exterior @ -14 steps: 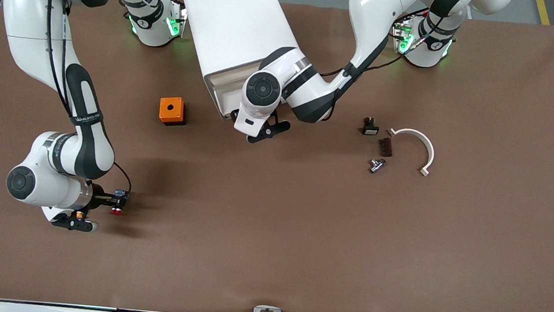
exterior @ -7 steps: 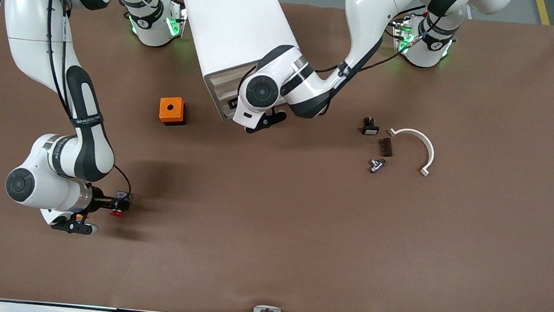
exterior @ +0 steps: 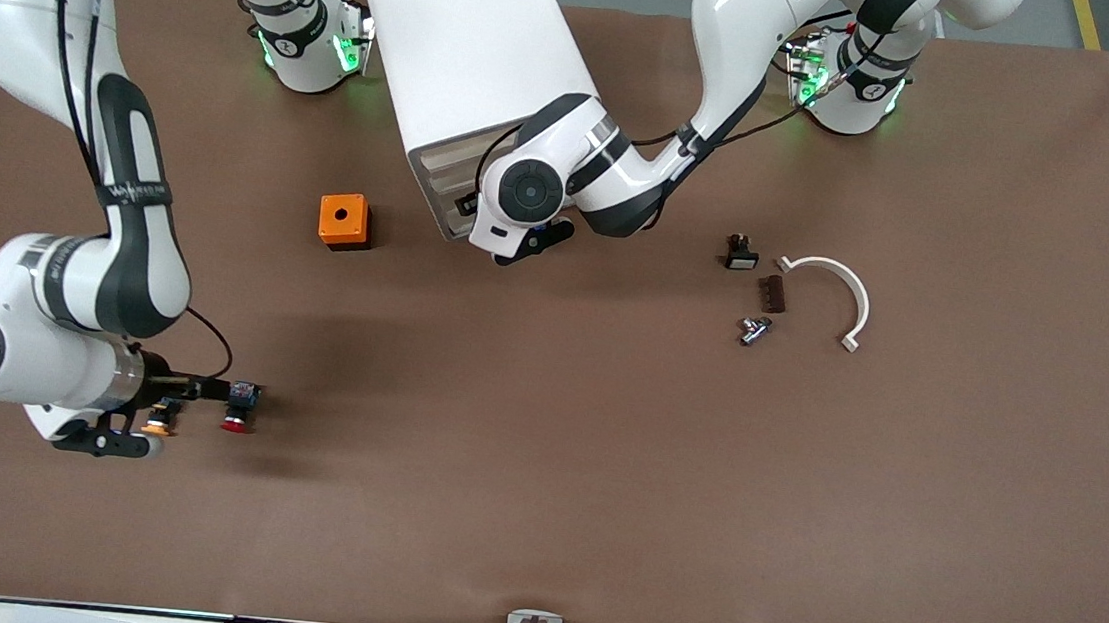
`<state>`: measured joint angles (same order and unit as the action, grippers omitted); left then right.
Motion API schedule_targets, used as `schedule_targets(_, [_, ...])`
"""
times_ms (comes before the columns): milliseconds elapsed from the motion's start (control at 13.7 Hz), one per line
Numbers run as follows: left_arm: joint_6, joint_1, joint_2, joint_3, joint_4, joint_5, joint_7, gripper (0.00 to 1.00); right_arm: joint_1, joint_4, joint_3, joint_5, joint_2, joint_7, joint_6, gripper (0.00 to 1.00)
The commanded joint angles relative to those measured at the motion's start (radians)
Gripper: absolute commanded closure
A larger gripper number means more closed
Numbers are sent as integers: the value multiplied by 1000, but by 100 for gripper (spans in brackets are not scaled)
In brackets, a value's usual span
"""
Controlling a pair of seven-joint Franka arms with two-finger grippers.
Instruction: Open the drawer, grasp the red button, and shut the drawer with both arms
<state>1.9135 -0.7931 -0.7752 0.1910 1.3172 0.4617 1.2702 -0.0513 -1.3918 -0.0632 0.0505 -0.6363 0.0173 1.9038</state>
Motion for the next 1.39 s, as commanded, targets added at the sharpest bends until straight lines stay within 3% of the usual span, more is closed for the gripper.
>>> schedule_targets(0, [-4,6,31,4,28,54,-6,0,-10,-52,9,-67,133,-4,-92,0])
schedule_targets(365, [-19,23,46,1,31,48,-2,1,-5,-142,11,-60,343,-7,-192,0])
schedule_targets(658, [-51,99,158,-7,28,-63,-9,1,8,-207,8,-57,476,-5,-230,0])
schedule_targets(1023, [-178,247,348,-8,22,-120,-121,1,33,-182,8,-57,512,6,-267,0])
schedule_targets(1315, [-423,434,523,-8,23,-120,-387,1,39,-121,6,-63,498,-4,-288,0])
